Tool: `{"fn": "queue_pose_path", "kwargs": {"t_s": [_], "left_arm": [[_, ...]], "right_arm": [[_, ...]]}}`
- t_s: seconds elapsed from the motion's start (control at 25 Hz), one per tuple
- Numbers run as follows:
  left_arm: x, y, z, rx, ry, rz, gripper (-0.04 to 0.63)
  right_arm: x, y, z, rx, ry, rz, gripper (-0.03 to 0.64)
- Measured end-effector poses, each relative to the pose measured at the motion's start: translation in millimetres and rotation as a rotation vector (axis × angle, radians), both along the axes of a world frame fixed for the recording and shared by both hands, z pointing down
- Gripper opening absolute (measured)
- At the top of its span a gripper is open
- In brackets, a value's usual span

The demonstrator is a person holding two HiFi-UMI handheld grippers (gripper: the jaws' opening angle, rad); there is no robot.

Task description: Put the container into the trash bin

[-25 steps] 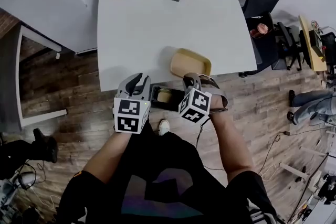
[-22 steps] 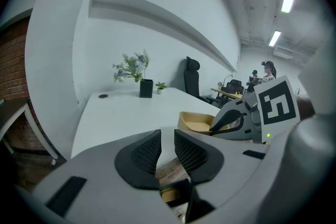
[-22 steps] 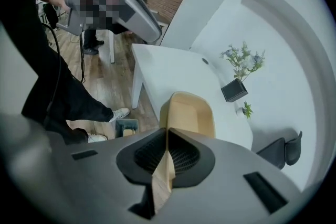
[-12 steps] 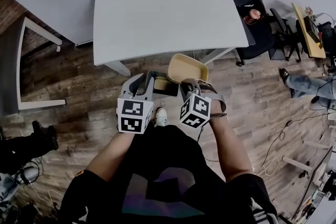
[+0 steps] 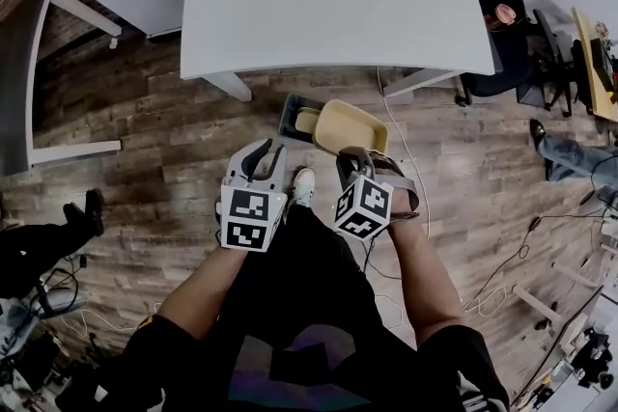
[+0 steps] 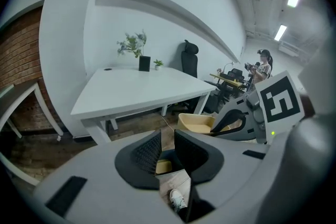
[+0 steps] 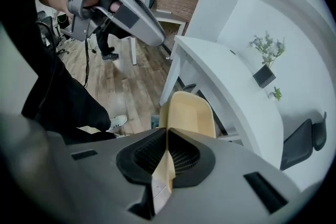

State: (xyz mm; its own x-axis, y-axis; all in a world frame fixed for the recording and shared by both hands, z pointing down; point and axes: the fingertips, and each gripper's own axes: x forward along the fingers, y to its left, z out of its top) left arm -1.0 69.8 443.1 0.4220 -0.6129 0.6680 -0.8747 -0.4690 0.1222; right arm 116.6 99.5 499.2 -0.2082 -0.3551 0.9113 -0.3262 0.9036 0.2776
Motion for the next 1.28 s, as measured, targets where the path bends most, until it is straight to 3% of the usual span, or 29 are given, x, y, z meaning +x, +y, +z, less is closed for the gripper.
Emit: {"fn": "queue_pose_path", "kwargs": {"t_s": [0.24,0.6,1.0,1.28], "left_arm": [[-20,4,82,-0.108,-0.023,-0.012,0.078],[-14,8,195,-0.219,-0.045,0.028,0.078],[-10,-12,274,-0.286,-0.058,0.014,0.078],[-7,-31,294,-0.284,-0.069,0.019,0.081]], "right_arm": [[-18,-5,74,-0.073,-0.007,-0.008,0.032],[-28,-19,174,-0.143,-0.028,0.004,0.032],[-21,-42,262,-0.205,-0.031,-0.010,0.034],[-21,-60,301,-0.231,-0.031,-0.021,0.035]]}}
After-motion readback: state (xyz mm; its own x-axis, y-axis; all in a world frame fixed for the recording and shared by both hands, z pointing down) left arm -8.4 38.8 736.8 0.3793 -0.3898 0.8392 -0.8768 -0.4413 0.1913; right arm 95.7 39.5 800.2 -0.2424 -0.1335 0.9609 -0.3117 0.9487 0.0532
